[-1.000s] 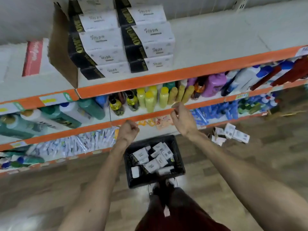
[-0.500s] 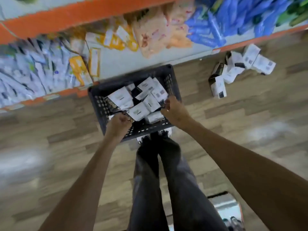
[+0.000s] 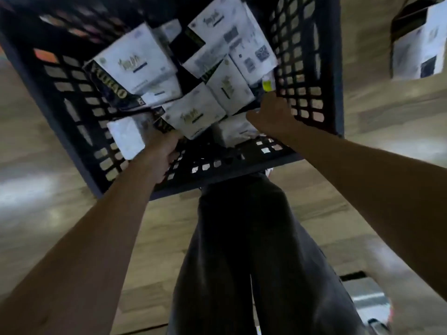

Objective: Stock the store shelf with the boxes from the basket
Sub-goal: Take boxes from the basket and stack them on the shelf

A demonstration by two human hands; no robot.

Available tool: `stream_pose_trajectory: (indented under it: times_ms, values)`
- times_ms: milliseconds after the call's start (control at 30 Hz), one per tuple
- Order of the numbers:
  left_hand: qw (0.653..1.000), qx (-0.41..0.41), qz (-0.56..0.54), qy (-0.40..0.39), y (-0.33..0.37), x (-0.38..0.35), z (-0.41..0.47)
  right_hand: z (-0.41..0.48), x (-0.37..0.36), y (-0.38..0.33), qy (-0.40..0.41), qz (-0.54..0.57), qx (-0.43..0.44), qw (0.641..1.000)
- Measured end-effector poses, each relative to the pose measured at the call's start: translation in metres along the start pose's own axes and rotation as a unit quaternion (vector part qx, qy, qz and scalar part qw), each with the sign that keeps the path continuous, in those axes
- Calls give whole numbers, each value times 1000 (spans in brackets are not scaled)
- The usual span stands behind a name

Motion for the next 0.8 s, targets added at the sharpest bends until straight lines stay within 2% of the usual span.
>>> stream_pose_trajectory:
  times_ms: [100,200,267,367,433,533,633,700,800]
  values:
    - [999,30,-18,36,-11,-1,23,18,-6,15,62,-26,-89,994]
    - [997,33,-42,52,-15,-1,33,30,-19,29,32,56,-146,987]
    - [997,30,-56,50,-15,-1,34,33,-22,33,17,62,-137,988]
    - [993,51,-106,4,-16,-7,31,32,-14,43,40,50,-138,988]
    - [987,63,-146,-32,-15,-13,28,34,-17,44,30,98,-131,986]
    - [983,57,-171,-45,-6,-20,24,32,-19,42,22,172,-141,975]
    - [985,50,-163,-32,4,-28,18,26,-33,29,-22,309,-161,937]
    - [982,48,-178,-44,11,-35,14,23,-33,19,-23,363,-154,919]
    - [980,39,-186,-64,21,-43,8,22,-16,10,24,312,-125,941]
Point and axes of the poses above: each hand's wrist, its own z-axis towards the middle knuckle, its own x-axis out of the back of the hand, y = z × x, the point moved 10 cm from there along z, towards the middle knuckle, and after that the axes turned 5 degrees about x, right-handed, at the moved point
